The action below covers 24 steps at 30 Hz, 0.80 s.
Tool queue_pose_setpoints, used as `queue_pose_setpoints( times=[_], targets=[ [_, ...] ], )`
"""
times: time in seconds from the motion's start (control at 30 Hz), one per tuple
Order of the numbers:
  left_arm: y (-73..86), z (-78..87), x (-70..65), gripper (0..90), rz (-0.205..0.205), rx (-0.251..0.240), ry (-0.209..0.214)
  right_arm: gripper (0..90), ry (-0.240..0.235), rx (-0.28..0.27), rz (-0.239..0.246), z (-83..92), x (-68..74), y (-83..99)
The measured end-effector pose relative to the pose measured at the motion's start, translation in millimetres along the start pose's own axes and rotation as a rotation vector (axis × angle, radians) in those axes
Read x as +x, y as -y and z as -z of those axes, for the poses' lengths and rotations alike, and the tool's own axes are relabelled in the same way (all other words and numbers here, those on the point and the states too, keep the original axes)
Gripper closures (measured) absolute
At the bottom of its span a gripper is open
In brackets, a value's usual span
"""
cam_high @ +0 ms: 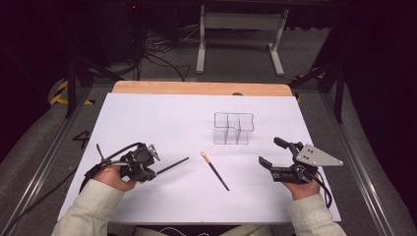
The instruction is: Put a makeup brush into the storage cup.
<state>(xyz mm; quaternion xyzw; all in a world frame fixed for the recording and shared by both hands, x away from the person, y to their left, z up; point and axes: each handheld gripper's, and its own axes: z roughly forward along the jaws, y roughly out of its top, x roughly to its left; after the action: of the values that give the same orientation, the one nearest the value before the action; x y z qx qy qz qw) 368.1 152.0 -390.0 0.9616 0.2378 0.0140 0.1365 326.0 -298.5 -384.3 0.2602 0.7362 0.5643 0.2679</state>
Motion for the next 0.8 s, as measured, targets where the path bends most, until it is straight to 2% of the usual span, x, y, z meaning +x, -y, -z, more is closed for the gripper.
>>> queue_pose_setpoints(
  times=[0.13, 0.27, 0.37, 0.5, 0.67, 0.7, 0.8],
  targets=[
    [-5.7, 4.9, -4.9, 83.3, -0.029, -0.009, 0.007, 21.8, -0.051, 0.017, 0.008, -1.5, 0.7, -6.5],
    [-12.6, 9.4, -9.7, 83.3, -0.076, -0.022, 0.007, 26.0, -0.086, 0.019, 0.021, -1.5, 0.9, -12.2],
    [-16.9, 11.5, -13.1, 83.3, -0.094, -0.031, 0.006, 25.5, -0.104, 0.036, 0.019, -1.5, 1.7, -16.6],
    [-27.4, 14.8, -18.7, 83.3, -0.149, -0.037, 0.022, 25.3, -0.136, 0.055, 0.044, -3.3, 3.4, -25.1],
    [-37.4, 13.0, -23.2, 83.2, -0.19, -0.035, 0.033, 26.6, -0.174, 0.062, 0.055, -5.0, 5.3, -30.9],
    [-42.5, 13.3, -25.1, 83.3, -0.216, -0.037, 0.038, 27.1, -0.193, 0.068, 0.062, -5.9, 6.5, -33.6],
    [-47.6, 13.3, -27.6, 83.3, -0.234, -0.042, 0.05, 27.8, -0.213, 0.077, 0.067, -7.1, 7.5, -36.0]
  ],
)
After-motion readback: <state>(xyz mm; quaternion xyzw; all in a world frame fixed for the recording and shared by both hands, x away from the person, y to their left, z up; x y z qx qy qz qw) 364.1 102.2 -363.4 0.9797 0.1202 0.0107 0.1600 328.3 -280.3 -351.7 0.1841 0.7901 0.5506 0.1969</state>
